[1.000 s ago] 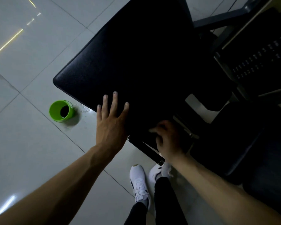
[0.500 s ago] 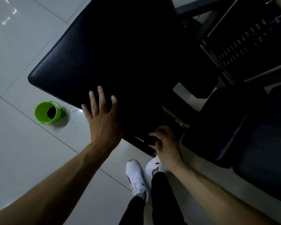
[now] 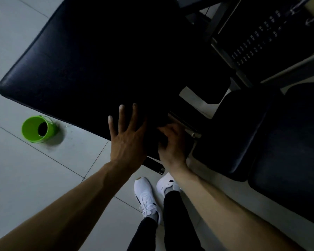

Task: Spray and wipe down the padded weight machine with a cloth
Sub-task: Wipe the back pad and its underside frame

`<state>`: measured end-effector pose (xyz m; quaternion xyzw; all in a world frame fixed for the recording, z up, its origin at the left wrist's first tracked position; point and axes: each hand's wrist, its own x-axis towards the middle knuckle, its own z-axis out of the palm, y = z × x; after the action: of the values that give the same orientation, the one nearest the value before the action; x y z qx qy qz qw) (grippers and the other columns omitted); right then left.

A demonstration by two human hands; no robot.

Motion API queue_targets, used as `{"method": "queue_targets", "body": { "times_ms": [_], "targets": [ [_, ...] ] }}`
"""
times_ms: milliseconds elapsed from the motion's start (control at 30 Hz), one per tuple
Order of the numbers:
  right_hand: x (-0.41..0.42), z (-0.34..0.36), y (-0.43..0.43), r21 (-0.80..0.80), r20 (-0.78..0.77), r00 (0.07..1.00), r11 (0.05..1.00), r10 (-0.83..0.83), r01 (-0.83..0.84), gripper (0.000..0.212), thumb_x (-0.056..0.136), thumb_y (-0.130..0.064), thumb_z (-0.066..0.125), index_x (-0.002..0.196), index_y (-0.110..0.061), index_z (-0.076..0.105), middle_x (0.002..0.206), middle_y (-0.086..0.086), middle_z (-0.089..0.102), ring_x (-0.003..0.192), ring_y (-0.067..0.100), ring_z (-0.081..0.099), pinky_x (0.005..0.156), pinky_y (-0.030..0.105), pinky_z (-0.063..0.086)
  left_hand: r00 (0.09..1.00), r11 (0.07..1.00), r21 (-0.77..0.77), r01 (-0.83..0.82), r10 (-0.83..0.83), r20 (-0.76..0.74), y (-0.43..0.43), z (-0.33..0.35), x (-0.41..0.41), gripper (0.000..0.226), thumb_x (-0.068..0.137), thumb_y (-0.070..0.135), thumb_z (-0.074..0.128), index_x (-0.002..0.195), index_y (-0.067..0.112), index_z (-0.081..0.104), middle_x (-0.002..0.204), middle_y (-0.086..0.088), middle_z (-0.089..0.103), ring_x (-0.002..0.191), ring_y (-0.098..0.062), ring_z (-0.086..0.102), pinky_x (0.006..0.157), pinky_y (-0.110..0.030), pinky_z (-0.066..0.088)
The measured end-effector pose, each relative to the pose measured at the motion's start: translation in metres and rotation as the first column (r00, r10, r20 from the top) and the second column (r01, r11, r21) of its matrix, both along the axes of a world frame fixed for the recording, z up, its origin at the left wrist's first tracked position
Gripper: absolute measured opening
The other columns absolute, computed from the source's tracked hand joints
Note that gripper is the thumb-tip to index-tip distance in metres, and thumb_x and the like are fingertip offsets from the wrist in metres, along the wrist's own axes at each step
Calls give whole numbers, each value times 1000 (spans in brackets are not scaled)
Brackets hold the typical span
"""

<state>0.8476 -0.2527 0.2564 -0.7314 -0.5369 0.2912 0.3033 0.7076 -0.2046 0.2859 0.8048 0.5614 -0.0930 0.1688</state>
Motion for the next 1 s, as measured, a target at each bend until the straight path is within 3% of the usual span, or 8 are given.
{"method": "queue_targets", "body": {
  "times_ms": [200, 267, 400, 533, 667, 733, 800, 1000],
  "targets": [
    [52, -7, 135, -42, -296, 880, 926, -371, 376, 38, 94, 12, 53, 129, 0, 65, 134, 21, 58, 119, 24, 57, 105, 33, 49, 998, 1000, -12, 25, -25, -49, 2, -2, 2, 92, 95, 46, 63, 162, 38, -1, 167, -5, -28, 147, -40, -36, 119, -69, -11],
    [74, -12, 169, -75, -337, 827, 888, -451, 454, 39, 96, 13, 48, 130, 3, 63, 136, 22, 60, 120, 27, 60, 101, 25, 50, 998, 1000, -17, 25, -26, -53, 2, -3, 1, 91, 96, 47, 62, 162, 39, 1, 166, -5, -28, 147, -40, -37, 119, -68, -12],
    [35, -8, 107, 52, -101, 977, 979, -190, 196, 39, 91, 8, 57, 125, -4, 69, 131, 20, 61, 123, 32, 58, 101, 12, 39, 999, 1000, -6, 15, -16, -32, 1, 1, 1, 92, 94, 44, 65, 162, 40, 2, 168, -4, -24, 148, -39, -34, 120, -67, -11],
    [20, -14, 9, 45, 93, 993, 997, 66, -70, 36, 87, -2, 61, 118, -15, 73, 126, 10, 60, 121, 25, 53, 98, 33, 49, 999, 1000, -11, 16, -17, -41, 2, 3, -1, 100, 90, 38, 72, 162, 39, 2, 169, -4, -21, 149, -38, -32, 121, -66, -9],
    [36, -28, -34, -41, 79, 991, 993, -106, 110, 46, 77, 16, 66, 111, -13, 76, 119, 2, 62, 116, 15, 56, 98, 38, 52, 997, 1000, -11, 24, -25, -73, 2, 2, -2, 97, 94, 37, 68, 162, 38, -1, 168, -4, -24, 149, -38, -33, 121, -67, -10],
    [30, -25, -49, -117, 62, 971, 964, -233, 239, 47, 76, 19, 62, 110, -11, 76, 119, -5, 55, 112, 6, 53, 101, 28, 50, 997, 1000, -18, 18, -20, -76, 1, 2, 0, 97, 94, 38, 68, 162, 38, -2, 167, -4, -26, 148, -38, -35, 120, -66, -13],
    [23, -20, -36, -111, 27, 948, 942, -316, 317, 48, 75, 20, 58, 107, -11, 76, 117, -6, 52, 113, 15, 58, 99, 18, 47, 997, 1000, -15, 6, -8, -73, 0, 2, 2, 100, 92, 36, 71, 162, 38, 0, 167, -5, -26, 148, -38, -35, 119, -66, -15],
    [15, -10, 36, 37, 35, 997, 997, -65, 63, 36, 88, 4, 57, 114, -15, 73, 130, 9, 56, 121, 23, 56, 96, 25, 47, 997, 1000, 5, -17, 18, -75, -4, -1, 8, 114, 83, 35, 80, 163, 35, 0, 167, -7, -25, 149, -39, -32, 119, -66, -15]
  ]
}}
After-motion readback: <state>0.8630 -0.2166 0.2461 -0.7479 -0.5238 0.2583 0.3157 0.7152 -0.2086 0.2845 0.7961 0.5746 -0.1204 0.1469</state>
